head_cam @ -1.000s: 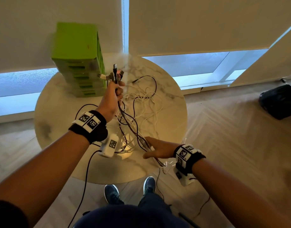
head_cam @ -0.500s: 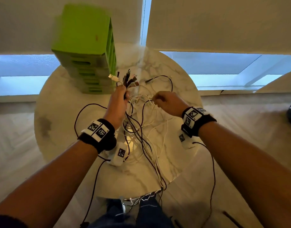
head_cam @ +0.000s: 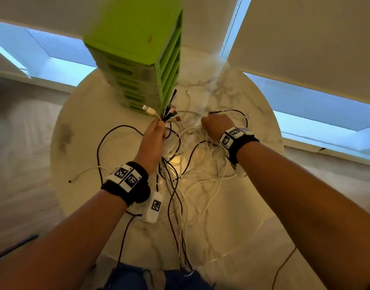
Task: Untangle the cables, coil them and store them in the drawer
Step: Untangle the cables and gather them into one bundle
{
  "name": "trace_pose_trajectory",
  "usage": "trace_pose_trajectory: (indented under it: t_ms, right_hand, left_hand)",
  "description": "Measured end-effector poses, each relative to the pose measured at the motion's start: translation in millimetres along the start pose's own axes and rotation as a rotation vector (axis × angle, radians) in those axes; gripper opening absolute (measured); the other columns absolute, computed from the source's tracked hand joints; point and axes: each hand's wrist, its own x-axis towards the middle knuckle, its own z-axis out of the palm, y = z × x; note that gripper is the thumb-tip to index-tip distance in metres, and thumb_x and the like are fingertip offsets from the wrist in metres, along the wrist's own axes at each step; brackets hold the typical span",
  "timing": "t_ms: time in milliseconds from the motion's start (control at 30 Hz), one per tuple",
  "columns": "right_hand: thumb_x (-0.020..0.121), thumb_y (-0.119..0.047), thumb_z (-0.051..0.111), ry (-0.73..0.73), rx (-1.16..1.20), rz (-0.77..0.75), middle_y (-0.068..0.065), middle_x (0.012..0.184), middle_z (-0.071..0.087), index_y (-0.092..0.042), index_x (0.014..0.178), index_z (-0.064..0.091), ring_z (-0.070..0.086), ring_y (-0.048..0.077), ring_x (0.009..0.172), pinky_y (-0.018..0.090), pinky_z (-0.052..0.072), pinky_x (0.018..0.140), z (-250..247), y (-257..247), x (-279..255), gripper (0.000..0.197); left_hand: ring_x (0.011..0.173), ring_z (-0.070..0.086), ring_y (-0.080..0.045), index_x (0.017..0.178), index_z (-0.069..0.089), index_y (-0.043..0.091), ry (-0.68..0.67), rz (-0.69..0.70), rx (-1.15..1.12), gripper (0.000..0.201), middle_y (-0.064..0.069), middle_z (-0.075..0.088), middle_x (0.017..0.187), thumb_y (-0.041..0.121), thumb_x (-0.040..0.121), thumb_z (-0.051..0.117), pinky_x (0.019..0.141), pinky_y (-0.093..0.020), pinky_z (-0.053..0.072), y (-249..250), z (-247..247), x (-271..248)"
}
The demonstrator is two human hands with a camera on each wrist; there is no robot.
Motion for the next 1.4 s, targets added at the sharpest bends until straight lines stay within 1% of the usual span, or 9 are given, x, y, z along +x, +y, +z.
trace_pose_trajectory:
  t_ms: [200, 367, 500, 633, 767, 900, 1067, 1200, 1400]
  right_hand:
    - [0.101, -0.028, 0.053, 0.118, 0.432, 0.132, 0.020, 0.113, 0.067, -0.009, 0.115, 0.068, 0.064, 0.039, 0.098, 0.040, 0.053, 0.082, -27.8, 36.0, -8.3, 0.028]
    - [0.100, -0.023, 0.048, 0.419, 0.685, 0.172, 0.017, 0.084, 0.062, -0.005, 0.105, 0.049, 0.059, 0.037, 0.073, 0.038, 0.041, 0.061, -39.5, 26.6, -39.6, 0.019]
    - [0.102, -0.024, 0.054, 0.474, 0.953, -0.036, 0.004, 0.074, 0.071, -0.014, 0.099, 0.048, 0.065, 0.007, 0.063, 0.031, 0.049, 0.060, -36.8, -10.3, -78.9, 0.012]
    - [0.100, -0.030, 0.060, 0.443, 0.979, -0.158, -0.003, 0.079, 0.072, -0.017, 0.099, 0.054, 0.069, 0.007, 0.072, 0.029, 0.057, 0.068, -22.2, -55.3, -102.4, 0.015]
    - [0.097, -0.024, 0.066, 0.502, 1.029, -0.182, 0.000, 0.081, 0.073, -0.014, 0.095, 0.059, 0.069, 0.008, 0.072, 0.024, 0.055, 0.067, -14.9, -81.3, -110.5, 0.013]
    - [0.097, -0.026, 0.065, 0.496, 0.959, -0.191, 0.001, 0.085, 0.072, -0.012, 0.101, 0.061, 0.069, 0.012, 0.073, 0.031, 0.057, 0.067, -7.7, -93.8, -113.5, 0.016]
    - [0.096, -0.038, 0.064, 0.494, 0.936, -0.133, -0.003, 0.078, 0.071, -0.016, 0.094, 0.063, 0.068, 0.011, 0.068, 0.039, 0.056, 0.066, -0.6, -104.3, -119.0, 0.022]
    - [0.097, -0.034, 0.064, 0.473, 0.925, -0.154, -0.001, 0.081, 0.073, -0.014, 0.096, 0.066, 0.070, 0.011, 0.071, 0.037, 0.058, 0.068, -0.6, -111.8, -123.6, 0.019]
    - [0.100, -0.043, 0.056, 0.396, 0.777, -0.195, -0.003, 0.083, 0.072, -0.017, 0.098, 0.070, 0.067, 0.011, 0.074, 0.032, 0.053, 0.068, -5.3, -116.9, -127.3, 0.029]
  left_hand:
    - [0.068, 0.036, -0.012, 0.086, 0.046, 0.020, 0.078, -0.039, 0.058, 0.027, 0.000, 0.041, 0.079, 0.028, 0.109, 0.034, 0.066, -0.033, 0.032, 6.2, 9.2, 1.4]
    - [0.063, 0.035, -0.011, 0.088, 0.048, 0.017, 0.087, -0.059, 0.008, 0.023, 0.000, 0.039, 0.076, 0.022, 0.108, 0.036, 0.060, -0.029, 0.031, 12.6, 19.8, -4.6]
    - [0.060, 0.036, -0.008, 0.090, 0.052, 0.021, 0.069, -0.078, -0.078, 0.017, 0.006, 0.040, 0.073, 0.027, 0.106, 0.048, 0.056, -0.024, 0.032, 18.2, 25.5, -11.5]
    - [0.073, 0.062, 0.001, 0.119, 0.060, 0.013, -0.026, -0.034, -0.123, 0.034, 0.011, 0.064, 0.087, 0.041, 0.100, 0.062, 0.070, -0.021, 0.051, 20.5, 22.9, -21.8]
    - [0.107, 0.072, -0.025, 0.120, 0.062, 0.013, -0.090, -0.081, -0.148, 0.041, -0.010, 0.074, 0.115, 0.048, 0.097, 0.064, 0.096, -0.049, 0.056, 16.0, 12.4, -28.8]
    - [0.106, 0.069, -0.030, 0.120, 0.061, 0.009, -0.240, -0.054, -0.139, 0.046, -0.017, 0.071, 0.115, 0.049, 0.098, 0.064, 0.092, -0.052, 0.054, 12.6, -0.5, -39.9]
    - [0.074, 0.060, -0.002, 0.106, 0.059, 0.026, -0.248, -0.043, -0.022, 0.019, 0.019, 0.061, 0.075, 0.041, 0.107, 0.048, 0.075, -0.031, 0.050, 10.8, -15.6, -44.5]
    - [0.080, 0.060, -0.016, 0.097, 0.057, 0.018, -0.301, -0.073, -0.021, 0.028, 0.003, 0.060, 0.080, 0.043, 0.106, 0.048, 0.082, -0.043, 0.051, 6.8, -22.9, -48.0]
    - [0.074, 0.059, -0.008, 0.110, 0.059, 0.013, -0.342, -0.028, 0.024, 0.031, 0.004, 0.062, 0.083, 0.042, 0.107, 0.049, 0.070, -0.025, 0.051, 14.3, -32.3, -51.5]
